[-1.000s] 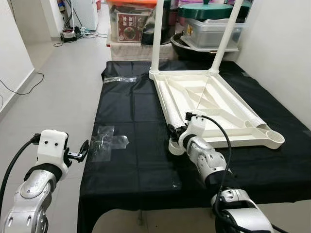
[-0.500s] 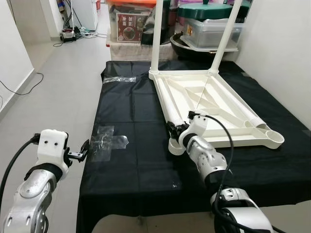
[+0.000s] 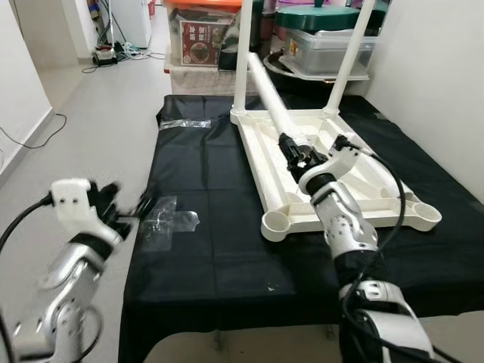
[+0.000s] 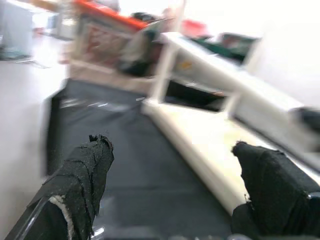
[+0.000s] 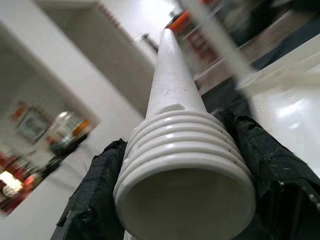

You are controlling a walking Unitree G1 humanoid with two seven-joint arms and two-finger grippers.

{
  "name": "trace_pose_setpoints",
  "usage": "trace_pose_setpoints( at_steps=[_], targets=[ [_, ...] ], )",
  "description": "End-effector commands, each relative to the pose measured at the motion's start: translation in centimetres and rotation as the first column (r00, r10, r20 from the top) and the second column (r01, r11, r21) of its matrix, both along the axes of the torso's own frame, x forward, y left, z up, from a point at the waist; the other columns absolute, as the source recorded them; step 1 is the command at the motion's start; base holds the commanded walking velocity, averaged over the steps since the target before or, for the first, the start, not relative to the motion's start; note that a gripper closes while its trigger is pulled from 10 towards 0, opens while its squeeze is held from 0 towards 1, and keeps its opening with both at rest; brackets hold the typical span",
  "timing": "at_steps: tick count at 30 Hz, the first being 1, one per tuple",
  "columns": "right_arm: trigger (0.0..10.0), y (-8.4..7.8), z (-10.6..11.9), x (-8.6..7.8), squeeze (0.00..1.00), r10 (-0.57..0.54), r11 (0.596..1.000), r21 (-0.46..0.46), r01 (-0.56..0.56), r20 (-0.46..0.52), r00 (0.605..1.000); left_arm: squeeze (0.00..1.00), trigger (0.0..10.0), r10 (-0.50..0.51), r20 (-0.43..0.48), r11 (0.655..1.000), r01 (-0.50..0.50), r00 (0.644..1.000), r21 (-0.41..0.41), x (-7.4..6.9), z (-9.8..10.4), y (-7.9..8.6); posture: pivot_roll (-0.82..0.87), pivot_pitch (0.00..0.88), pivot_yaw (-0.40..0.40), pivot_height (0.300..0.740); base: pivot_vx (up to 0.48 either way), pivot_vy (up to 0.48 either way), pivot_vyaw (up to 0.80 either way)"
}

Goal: Building children table

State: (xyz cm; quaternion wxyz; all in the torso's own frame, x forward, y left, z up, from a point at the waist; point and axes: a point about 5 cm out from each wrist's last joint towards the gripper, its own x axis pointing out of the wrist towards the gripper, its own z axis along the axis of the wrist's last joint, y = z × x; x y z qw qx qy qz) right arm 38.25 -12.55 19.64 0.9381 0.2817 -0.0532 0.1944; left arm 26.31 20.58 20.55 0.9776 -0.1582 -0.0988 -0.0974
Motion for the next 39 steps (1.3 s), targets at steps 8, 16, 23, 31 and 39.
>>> trace_pose_setpoints(
  at_steps=[8, 16, 23, 31, 39],
  targets=[
    [0.0, 3.1, -1.4, -3.2, 0.00, 0.462, 0.846, 0.282, -0.453, 0.039, 0.886, 0.00, 10.0, -0.156, 0.168, 0.808, 0.223, 0.973, -0.546, 1.1, 1.1, -1.6, 0.04, 0.000, -0.066, 0.740, 0.000, 0.000, 0.00],
    [0.0, 2.9, -2.6, -5.2, 0.00, 0.632, 0.719, 0.306, -0.624, 0.086, 0.770, 0.00, 10.0, -0.200, 0.200, 0.687, 0.283, 0.959, -0.669, 1.4, 0.5, -1.8, 0.04, 0.000, -0.060, 0.740, 0.000, 0.000, 0.00],
    [0.0, 2.6, -2.5, -5.9, 0.00, 0.686, 0.658, 0.324, -0.679, 0.112, 0.719, 0.00, 10.0, -0.191, 0.179, 0.670, 0.262, 0.965, -0.695, 1.3, -0.1, -1.1, 0.04, 0.000, -0.059, 0.740, 0.000, 0.000, 0.00],
    [0.0, 2.8, -3.3, -9.2, 0.00, 0.865, 0.458, 0.271, -0.846, 0.082, 0.495, 0.00, 10.0, -0.197, 0.218, 0.670, 0.293, 0.956, -0.682, 1.4, 0.9, 0.8, 0.04, 0.000, -0.061, 0.740, 0.000, 0.000, 0.00],
    [0.0, 1.9, -4.3, -10.2, 0.00, 0.927, 0.370, 0.186, -0.910, -0.007, 0.375, 0.00, 10.0, -0.238, 0.255, 0.673, 0.348, 0.937, -0.653, 1.7, 2.2, 1.8, 0.03, 0.000, -0.054, 0.740, 0.000, 0.000, 0.00]
  ],
)
